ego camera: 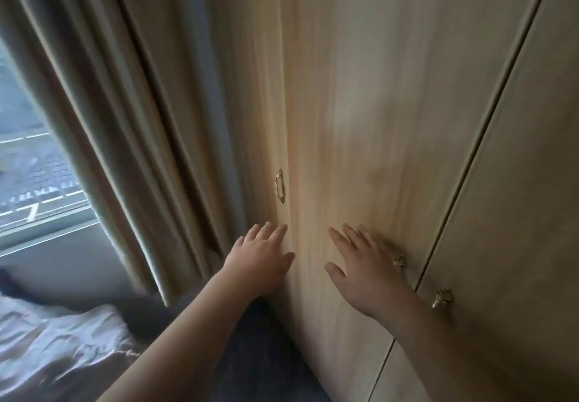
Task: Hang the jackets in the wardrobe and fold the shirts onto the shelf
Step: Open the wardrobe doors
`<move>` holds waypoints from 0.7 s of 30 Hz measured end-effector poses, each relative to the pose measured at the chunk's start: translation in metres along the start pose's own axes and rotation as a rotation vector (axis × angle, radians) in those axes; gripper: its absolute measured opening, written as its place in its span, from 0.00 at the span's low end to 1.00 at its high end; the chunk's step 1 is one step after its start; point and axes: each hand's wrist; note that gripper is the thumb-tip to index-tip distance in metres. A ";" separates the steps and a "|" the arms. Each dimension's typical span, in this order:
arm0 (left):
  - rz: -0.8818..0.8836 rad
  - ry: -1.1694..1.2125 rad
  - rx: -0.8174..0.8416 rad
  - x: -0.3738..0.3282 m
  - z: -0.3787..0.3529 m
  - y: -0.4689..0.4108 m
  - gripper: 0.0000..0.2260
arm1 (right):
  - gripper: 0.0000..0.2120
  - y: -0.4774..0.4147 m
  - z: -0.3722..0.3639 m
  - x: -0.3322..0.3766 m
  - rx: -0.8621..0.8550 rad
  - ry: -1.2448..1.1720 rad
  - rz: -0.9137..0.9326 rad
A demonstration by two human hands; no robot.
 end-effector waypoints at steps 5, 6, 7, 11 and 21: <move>-0.230 0.006 0.027 -0.015 -0.012 -0.061 0.30 | 0.32 0.006 -0.003 -0.015 -0.046 -0.030 -0.128; -0.292 0.014 0.028 -0.020 -0.015 -0.069 0.30 | 0.32 0.010 -0.004 -0.015 -0.064 -0.034 -0.154; -0.356 0.020 0.026 -0.024 -0.016 -0.075 0.30 | 0.33 0.016 -0.005 -0.013 -0.084 -0.030 -0.187; -0.575 0.039 0.021 -0.030 -0.018 -0.085 0.30 | 0.32 0.039 -0.009 0.002 -0.199 0.016 -0.393; -0.966 0.083 0.095 -0.021 -0.009 -0.044 0.30 | 0.30 0.114 -0.028 0.057 -0.282 -0.034 -0.885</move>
Point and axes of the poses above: each hand's wrist, its own y-axis away from the middle knuckle, its own z-axis out of the back of the hand, x = y × z, and after that the axes turned 15 degrees about -z, right-handed
